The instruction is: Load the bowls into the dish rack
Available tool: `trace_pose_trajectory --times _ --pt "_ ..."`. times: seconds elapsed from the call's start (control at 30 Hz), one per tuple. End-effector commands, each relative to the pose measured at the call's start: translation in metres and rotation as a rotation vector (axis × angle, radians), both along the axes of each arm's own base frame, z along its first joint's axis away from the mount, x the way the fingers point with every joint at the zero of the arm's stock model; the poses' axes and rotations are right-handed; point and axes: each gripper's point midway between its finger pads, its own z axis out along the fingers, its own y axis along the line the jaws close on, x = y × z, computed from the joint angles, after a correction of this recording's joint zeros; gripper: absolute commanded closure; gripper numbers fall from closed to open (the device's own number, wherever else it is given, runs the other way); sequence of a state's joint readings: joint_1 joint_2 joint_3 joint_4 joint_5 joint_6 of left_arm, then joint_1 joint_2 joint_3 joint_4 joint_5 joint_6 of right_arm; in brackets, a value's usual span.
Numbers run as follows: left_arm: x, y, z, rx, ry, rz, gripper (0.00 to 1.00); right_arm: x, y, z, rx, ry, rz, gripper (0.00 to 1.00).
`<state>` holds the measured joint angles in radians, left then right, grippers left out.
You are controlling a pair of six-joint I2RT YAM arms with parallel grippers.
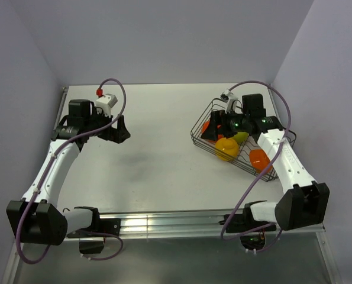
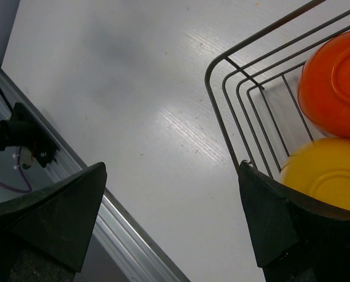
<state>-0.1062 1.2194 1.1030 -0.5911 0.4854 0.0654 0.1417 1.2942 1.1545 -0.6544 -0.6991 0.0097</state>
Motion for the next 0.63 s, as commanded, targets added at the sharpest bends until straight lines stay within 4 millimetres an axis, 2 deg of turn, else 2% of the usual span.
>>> trace_pose_trajectory --times 0.0,0.17,0.6 --pt "-0.001 0.008 0.002 0.047 -0.058 0.014 0.01 -0.004 0.006 0.031 0.041 -0.145 0.029 0.0" --pt "-0.001 0.01 0.003 0.035 -0.065 0.043 0.0 -0.015 0.01 0.016 0.011 -0.154 0.061 0.0" --pt "0.003 0.012 0.018 0.028 -0.122 0.069 0.0 -0.022 0.017 0.021 0.005 -0.181 0.09 0.0"
